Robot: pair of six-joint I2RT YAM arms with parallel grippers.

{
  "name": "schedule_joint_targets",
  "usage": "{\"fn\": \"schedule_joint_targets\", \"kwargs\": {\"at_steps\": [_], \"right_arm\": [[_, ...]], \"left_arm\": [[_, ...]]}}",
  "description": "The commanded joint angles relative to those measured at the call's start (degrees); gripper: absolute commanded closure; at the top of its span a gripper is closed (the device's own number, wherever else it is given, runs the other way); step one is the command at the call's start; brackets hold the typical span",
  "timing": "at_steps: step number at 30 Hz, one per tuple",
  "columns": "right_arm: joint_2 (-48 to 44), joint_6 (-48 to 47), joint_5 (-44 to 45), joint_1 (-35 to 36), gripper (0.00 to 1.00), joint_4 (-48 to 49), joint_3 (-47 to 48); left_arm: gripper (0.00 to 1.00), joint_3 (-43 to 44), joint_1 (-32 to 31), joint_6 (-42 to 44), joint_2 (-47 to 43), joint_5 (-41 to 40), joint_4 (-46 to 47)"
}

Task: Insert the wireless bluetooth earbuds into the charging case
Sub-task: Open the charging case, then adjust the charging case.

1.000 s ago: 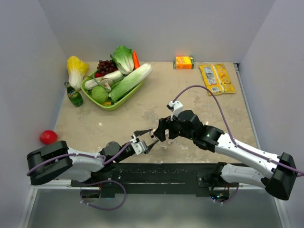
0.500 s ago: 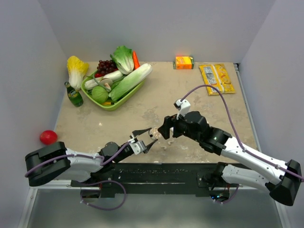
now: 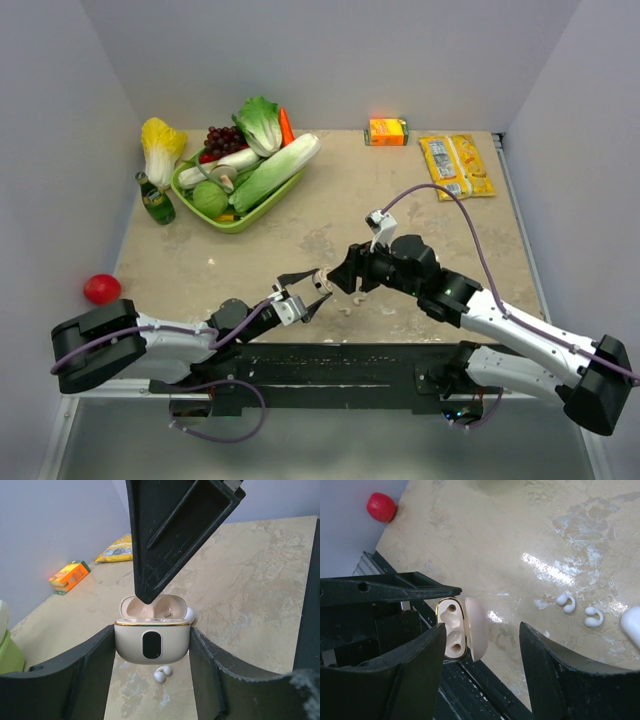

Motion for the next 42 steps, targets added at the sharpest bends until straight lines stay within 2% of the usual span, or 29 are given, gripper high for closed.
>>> {"fn": "schedule_joint_targets", "kwargs": {"at_steps": [1,4,12,25,38,42], "right_arm": [[-2.6,3.9,-5.5,-2.9,0.38,7.6,-2.0],[-2.2,5.0,-8.4,-4.1,0.45,9.6,-3.0],[-1.0,7.1,-12.5,-5.0,0.47,14.7,-4.4],[1.4,8.2,-14.2,-6.6,0.58,16.7,-6.3],[2.9,8.2,-14.8,-6.9,0.53,17.1,-7.2],[2.6,8.5,-14.8,-7.0,0.59,17.9,-7.6]], "left_arm": [[1.0,-0.6,0.0,0.6,-2.2,0.3,26.4],[1.0,-0.8,0.0,0.6,-2.8,0.3,26.4],[1.0,-0.8,0.0,0.3,-3.0,0.6,26.5],[1.0,-1.2,-0.1,0.2,-3.1,0.5,27.0],[1.0,-1.3,-0.1,0.1,-3.2,0.7,27.4],[1.0,-1.5,-0.1,-0.1,-3.2,0.6,27.5]]}}
